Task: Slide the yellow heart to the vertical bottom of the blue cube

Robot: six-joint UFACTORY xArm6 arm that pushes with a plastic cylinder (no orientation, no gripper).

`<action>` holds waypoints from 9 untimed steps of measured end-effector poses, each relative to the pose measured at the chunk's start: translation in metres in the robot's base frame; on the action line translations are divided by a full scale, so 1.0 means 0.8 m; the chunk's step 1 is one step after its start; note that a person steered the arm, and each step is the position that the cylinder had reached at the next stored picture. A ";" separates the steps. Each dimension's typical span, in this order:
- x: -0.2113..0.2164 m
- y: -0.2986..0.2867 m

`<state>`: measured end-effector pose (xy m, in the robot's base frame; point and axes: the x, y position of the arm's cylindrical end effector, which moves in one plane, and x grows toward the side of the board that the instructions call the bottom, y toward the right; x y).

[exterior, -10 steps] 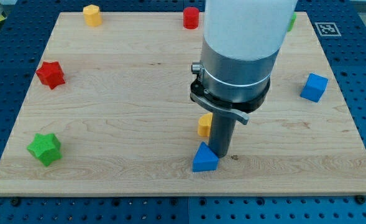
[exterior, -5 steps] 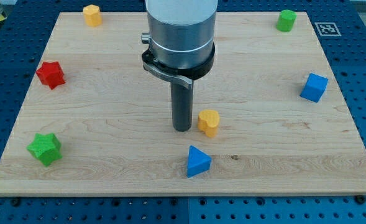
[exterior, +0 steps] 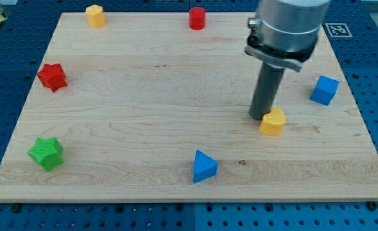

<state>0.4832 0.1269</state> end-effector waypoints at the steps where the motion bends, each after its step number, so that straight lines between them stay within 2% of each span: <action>1: 0.002 0.035; 3: 0.005 0.045; 4: 0.020 0.021; 6: 0.047 0.019; 9: 0.058 0.041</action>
<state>0.5297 0.1593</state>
